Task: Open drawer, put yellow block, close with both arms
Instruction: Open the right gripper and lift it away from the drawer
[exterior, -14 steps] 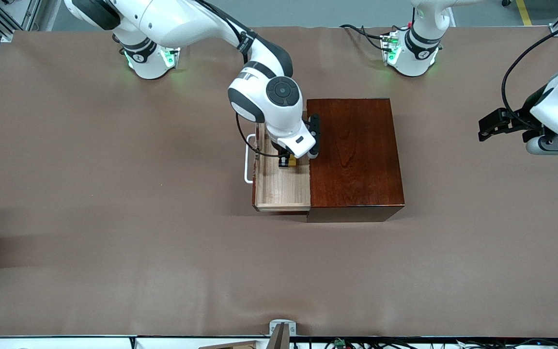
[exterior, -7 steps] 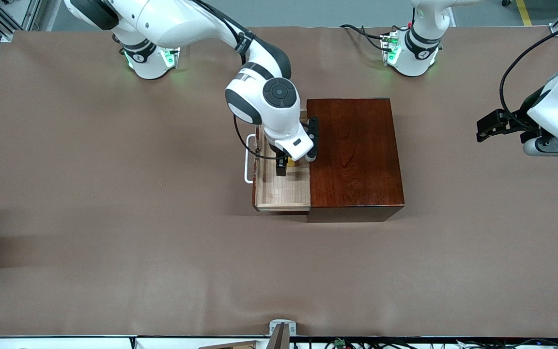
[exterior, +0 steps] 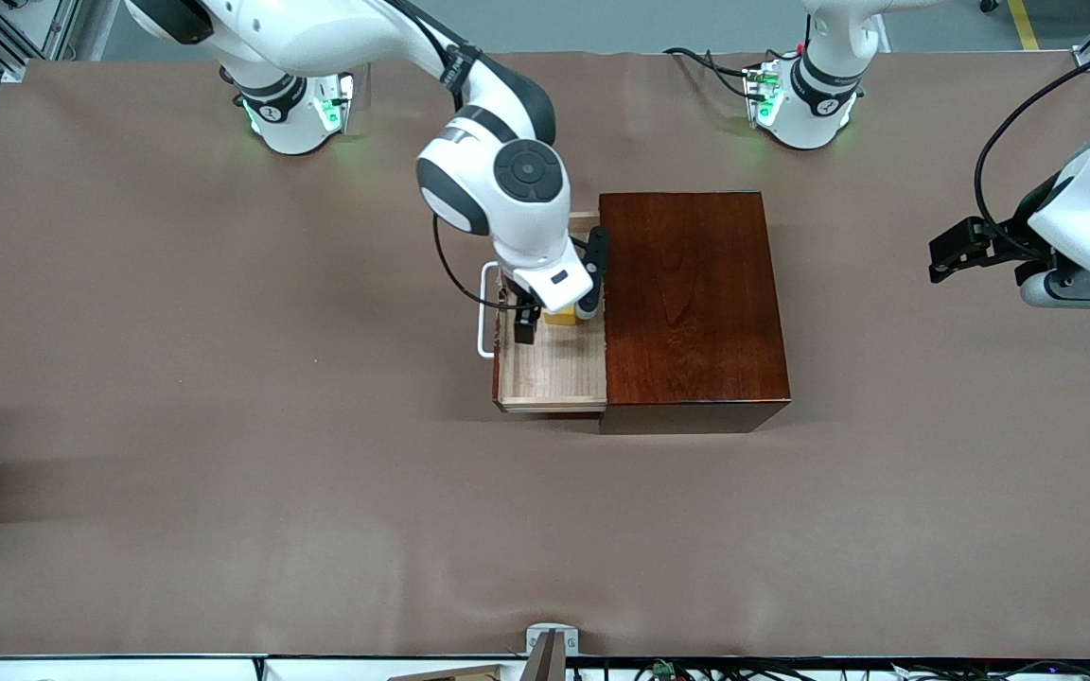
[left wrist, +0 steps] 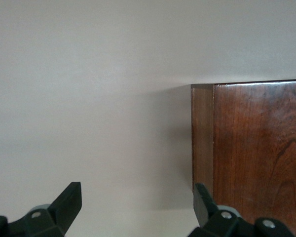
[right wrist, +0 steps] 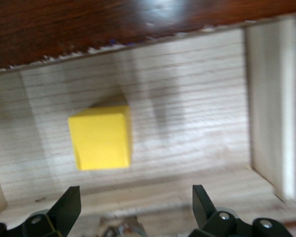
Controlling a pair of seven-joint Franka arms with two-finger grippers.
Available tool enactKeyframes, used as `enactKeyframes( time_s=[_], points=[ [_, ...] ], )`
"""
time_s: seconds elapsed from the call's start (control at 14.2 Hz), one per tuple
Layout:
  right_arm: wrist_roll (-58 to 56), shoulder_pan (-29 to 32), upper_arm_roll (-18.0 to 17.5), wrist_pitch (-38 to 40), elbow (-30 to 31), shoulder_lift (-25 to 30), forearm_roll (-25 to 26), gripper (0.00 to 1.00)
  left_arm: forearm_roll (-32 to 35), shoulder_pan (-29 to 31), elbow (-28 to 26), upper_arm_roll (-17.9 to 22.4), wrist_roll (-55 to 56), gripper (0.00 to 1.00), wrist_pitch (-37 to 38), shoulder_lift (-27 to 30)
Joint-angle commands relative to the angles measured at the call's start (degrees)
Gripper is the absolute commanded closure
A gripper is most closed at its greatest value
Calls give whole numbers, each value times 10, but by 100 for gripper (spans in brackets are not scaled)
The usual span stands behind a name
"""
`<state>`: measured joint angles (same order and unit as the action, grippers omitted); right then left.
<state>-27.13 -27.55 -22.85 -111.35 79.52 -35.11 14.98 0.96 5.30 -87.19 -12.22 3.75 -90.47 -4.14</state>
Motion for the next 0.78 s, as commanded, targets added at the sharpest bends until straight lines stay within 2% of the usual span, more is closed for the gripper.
enactKeyframes(
  time_s=[0.0, 0.14, 0.49, 0.71],
  points=[
    [8, 31, -7, 23, 8, 30, -30, 0, 5, 1, 8, -3, -7, 0, -8, -1],
    [8, 59, -7, 47, 9, 49, -59, 0, 5, -3, 11, -3, -8, 0, -9, -2],
    [8, 106, -7, 97, 10, 93, -62, 0, 5, -23, 12, -5, -12, 0, -15, -15],
    [8, 138, -7, 118, 10, 116, -65, 0, -7, -25, 24, -14, -17, 0, -30, -41]
  ],
)
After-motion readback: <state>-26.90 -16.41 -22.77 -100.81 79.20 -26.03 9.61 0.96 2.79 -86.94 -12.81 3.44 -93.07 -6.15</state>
